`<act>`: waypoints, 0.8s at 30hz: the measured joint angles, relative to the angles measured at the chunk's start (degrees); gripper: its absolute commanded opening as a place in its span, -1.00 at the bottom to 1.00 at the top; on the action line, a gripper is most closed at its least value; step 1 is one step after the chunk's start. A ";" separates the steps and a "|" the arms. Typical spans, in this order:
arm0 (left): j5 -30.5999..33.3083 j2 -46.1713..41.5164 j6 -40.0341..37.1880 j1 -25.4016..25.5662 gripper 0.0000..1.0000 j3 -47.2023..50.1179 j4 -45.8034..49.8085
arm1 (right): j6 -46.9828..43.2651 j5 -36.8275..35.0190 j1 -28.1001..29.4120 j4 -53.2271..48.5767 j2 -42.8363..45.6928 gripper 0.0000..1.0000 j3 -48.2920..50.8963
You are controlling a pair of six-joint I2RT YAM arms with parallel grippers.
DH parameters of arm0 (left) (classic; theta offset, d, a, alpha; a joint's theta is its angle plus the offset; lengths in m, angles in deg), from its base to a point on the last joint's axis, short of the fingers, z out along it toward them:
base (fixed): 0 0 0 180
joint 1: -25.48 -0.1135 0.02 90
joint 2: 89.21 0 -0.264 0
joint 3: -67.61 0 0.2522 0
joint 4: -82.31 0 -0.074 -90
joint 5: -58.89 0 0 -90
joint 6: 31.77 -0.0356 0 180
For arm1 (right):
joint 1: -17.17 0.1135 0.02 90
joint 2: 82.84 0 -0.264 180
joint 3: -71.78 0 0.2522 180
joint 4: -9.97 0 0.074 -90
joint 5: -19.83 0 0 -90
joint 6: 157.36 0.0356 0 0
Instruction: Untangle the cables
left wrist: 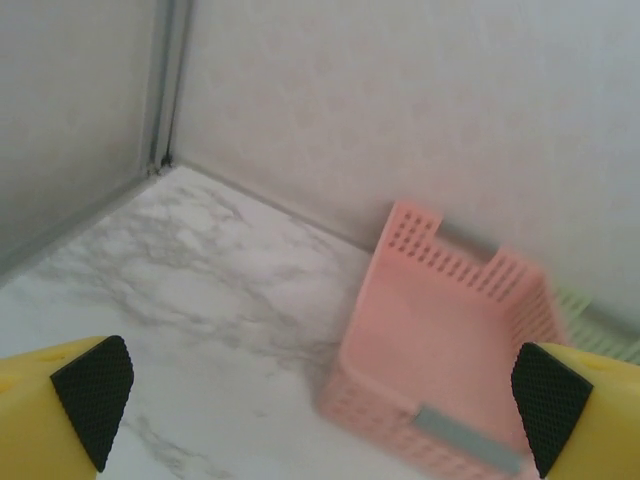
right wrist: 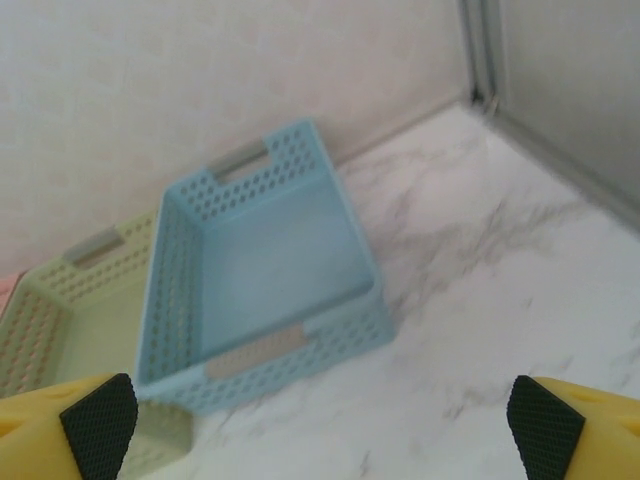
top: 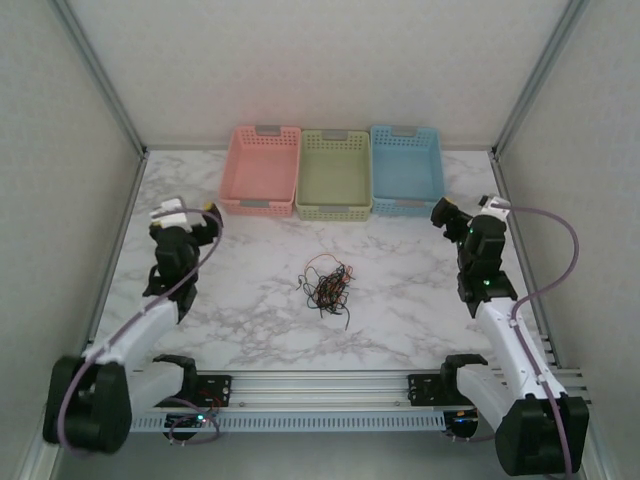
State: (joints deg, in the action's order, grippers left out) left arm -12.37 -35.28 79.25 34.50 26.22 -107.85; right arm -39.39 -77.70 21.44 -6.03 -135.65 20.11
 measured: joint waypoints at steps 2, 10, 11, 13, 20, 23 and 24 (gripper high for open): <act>-1.36 -1.05 7.21 -1.11 1.00 -1.64 6.08 | 2.89 4.15 0.15 -5.14 -1.27 0.73 -2.05; -17.20 1.75 17.44 0.79 0.95 -9.57 34.56 | 8.96 18.34 11.15 -20.46 -8.15 0.57 -7.65; -18.88 1.18 17.64 1.90 0.94 -10.05 37.03 | 9.29 19.26 13.88 -22.23 -8.92 0.57 -8.15; -21.09 -0.85 17.88 4.37 0.94 -10.29 41.18 | 10.14 20.70 18.29 -24.87 -10.34 0.54 -9.20; -23.02 -11.87 17.88 12.20 0.94 -10.51 54.42 | 15.13 22.77 30.82 -32.68 -19.10 0.41 -16.48; -23.02 -13.90 17.86 13.86 0.94 -10.60 58.18 | 16.37 22.23 34.21 -35.60 -22.03 0.41 -20.41; -22.95 -14.23 17.86 14.03 0.94 -10.78 59.28 | 16.65 21.81 35.01 -36.50 -22.62 0.41 -21.68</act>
State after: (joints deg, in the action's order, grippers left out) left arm -35.32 -49.51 97.10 48.53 15.44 -48.57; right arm -22.74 -55.89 56.46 -42.53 -158.28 -1.57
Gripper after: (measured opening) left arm 0.972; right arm 0.707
